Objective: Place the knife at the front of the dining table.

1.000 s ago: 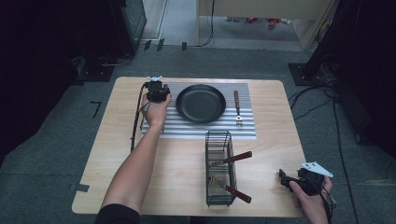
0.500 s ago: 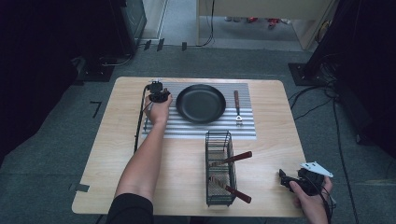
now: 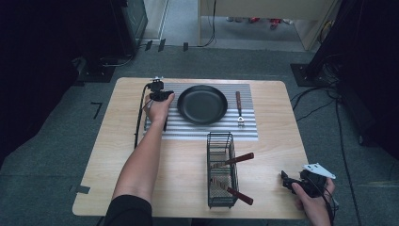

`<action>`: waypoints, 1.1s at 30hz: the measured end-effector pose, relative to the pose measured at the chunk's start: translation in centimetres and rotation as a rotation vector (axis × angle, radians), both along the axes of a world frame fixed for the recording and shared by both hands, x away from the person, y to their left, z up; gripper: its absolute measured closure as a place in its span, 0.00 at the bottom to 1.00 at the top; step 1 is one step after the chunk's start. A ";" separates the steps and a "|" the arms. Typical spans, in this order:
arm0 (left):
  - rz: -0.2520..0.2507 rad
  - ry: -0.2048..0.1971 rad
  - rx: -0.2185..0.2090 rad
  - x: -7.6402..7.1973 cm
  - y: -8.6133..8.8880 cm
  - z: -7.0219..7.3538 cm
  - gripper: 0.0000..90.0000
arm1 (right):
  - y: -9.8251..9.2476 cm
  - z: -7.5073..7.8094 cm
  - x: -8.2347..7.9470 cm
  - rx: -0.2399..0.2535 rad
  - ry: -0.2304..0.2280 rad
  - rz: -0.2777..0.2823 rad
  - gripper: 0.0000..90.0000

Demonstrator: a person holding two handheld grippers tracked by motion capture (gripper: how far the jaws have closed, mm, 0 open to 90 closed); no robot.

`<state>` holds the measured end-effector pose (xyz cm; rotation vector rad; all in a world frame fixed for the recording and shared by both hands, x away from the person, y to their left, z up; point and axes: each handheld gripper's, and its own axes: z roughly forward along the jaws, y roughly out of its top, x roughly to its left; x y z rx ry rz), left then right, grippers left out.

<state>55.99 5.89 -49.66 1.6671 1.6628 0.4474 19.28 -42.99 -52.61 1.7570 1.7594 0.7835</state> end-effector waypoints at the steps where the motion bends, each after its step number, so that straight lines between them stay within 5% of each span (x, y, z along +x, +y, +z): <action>1: 0.000 0.000 0.000 0.0 0.0 0.0 0.62 | 0.0 0.0 0.0 0.000 0.000 0.000 0.05; 10: -0.050 0.094 0.069 -1.8 0.5 1.1 0.64 | 0.0 0.0 0.0 0.003 -0.001 0.005 0.05; 15: -0.051 0.131 0.057 -2.0 0.5 0.7 0.71 | 0.0 0.0 0.0 0.000 0.002 0.002 0.05; 20: -0.036 0.146 0.073 -1.9 0.4 0.2 0.83 | 0.1 0.0 0.0 -0.001 0.003 0.002 0.05; 33: -0.022 0.125 0.044 -1.0 0.4 -0.1 0.86 | 0.1 0.0 0.0 -0.001 0.003 0.002 0.05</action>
